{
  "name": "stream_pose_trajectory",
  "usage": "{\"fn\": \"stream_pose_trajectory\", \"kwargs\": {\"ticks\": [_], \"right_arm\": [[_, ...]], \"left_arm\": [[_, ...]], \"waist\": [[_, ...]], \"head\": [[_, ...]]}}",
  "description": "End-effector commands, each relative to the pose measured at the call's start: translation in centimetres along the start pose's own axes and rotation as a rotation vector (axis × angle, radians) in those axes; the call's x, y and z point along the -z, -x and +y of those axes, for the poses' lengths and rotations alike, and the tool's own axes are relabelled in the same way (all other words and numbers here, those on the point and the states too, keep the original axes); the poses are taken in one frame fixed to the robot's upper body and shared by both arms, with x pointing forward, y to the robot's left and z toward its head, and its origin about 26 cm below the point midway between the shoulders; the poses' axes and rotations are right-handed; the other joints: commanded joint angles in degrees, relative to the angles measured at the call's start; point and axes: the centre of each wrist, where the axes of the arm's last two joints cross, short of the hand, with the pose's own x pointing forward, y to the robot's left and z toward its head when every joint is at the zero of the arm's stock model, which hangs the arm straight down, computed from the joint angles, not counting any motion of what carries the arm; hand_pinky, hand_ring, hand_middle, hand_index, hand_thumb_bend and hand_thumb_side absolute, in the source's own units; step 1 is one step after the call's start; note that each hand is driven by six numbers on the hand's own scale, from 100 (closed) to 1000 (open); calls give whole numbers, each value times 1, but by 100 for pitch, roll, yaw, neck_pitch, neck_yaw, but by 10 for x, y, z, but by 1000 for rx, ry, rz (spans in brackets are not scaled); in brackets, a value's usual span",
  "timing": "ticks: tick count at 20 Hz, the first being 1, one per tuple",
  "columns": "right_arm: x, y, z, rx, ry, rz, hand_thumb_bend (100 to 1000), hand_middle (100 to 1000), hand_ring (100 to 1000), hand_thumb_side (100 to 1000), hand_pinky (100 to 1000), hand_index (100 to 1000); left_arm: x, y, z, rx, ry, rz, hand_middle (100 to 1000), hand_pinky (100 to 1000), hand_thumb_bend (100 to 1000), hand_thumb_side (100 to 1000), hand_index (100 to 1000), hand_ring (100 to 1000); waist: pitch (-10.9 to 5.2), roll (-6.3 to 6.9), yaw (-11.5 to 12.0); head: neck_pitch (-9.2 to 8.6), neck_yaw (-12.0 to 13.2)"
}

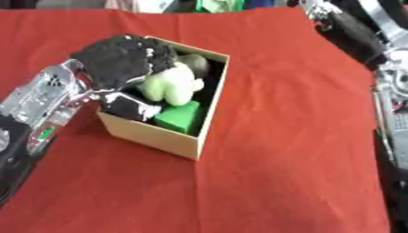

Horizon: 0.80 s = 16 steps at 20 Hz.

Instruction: Pick up objects on the table and place them in the box.

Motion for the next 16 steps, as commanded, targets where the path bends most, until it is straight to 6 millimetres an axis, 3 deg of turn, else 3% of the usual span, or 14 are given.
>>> {"fn": "stream_pose_trajectory", "kwargs": {"ticks": [1,6,8,9,12,13,16], "right_arm": [[0,-7,-5,-9,12,-24,100,597,782,786,816,1000],[-1,-6,-5,-9,14,-19,100,598,782,784,816,1000],[-1,-6,-5,-10,15,-18,100,597,782,782,815,1000],[-1,-6,-5,-9,16,-17,100,597,782,781,815,1000],[-1,-6,-4,-7,18,-17,100,597,782,779,815,1000],[-1,-6,-4,-5,18,-17,100,597,782,778,815,1000],[-1,-6,-4,-2,18,-18,100,597,782,775,815,1000]], "left_arm": [[-5,10,14,37,-18,30,853,683,537,672,844,908],[-19,21,39,-2,-109,59,842,664,392,638,839,890],[-26,25,50,-42,-167,63,826,644,266,649,828,871],[-30,27,55,-71,-199,62,826,644,251,657,829,869],[-41,30,68,-142,-252,26,844,652,263,752,849,877],[-44,32,72,-156,-258,17,848,658,320,817,853,882],[-54,40,78,-190,-266,14,845,657,330,880,853,881]], "waist": [[-161,9,1],[-193,23,10],[-206,27,13],[-212,28,14],[-231,30,9],[-239,30,6],[-261,27,0]], "head": [[-48,-23],[-52,-47],[-42,-68],[-37,-80],[-28,-115],[-16,-131],[48,-207]]}}
